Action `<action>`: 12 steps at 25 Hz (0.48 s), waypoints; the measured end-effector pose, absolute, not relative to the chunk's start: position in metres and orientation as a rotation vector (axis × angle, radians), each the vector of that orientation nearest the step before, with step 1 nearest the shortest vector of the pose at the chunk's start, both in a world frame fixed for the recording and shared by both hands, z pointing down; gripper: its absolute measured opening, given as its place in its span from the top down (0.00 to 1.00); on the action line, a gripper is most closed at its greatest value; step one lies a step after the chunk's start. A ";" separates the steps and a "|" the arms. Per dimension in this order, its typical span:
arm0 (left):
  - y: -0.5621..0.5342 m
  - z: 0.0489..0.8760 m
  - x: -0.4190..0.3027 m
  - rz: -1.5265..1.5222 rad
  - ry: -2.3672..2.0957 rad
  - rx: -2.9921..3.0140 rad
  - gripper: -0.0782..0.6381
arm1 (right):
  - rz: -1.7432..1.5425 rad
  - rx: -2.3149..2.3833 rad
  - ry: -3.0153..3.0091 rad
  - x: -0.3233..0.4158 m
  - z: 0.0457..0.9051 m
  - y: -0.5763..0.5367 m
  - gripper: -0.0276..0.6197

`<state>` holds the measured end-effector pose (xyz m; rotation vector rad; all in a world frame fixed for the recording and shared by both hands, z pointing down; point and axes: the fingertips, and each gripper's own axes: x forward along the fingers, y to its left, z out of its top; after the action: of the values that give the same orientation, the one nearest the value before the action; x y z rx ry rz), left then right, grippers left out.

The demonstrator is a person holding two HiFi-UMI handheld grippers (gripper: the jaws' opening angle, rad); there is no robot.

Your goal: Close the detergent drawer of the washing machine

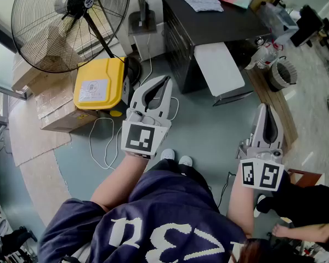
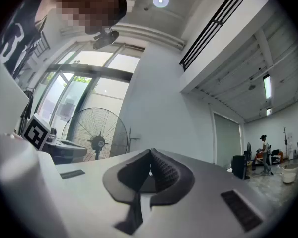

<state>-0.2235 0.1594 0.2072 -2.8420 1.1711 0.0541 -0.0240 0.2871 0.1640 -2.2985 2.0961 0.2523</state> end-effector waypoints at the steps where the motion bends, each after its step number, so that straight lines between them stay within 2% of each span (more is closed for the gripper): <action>1: 0.159 0.206 -0.223 0.056 1.169 -2.842 0.86 | 0.254 -2.299 2.094 -0.024 0.163 0.286 0.94; 12: 0.156 0.212 -0.220 0.054 1.140 -2.851 0.86 | 0.253 -2.263 2.038 -0.021 0.160 0.288 0.93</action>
<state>-0.2202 0.1565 0.2116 -2.8511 1.1397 0.0541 -0.0206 0.2878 0.1599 -2.2633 2.0381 0.2535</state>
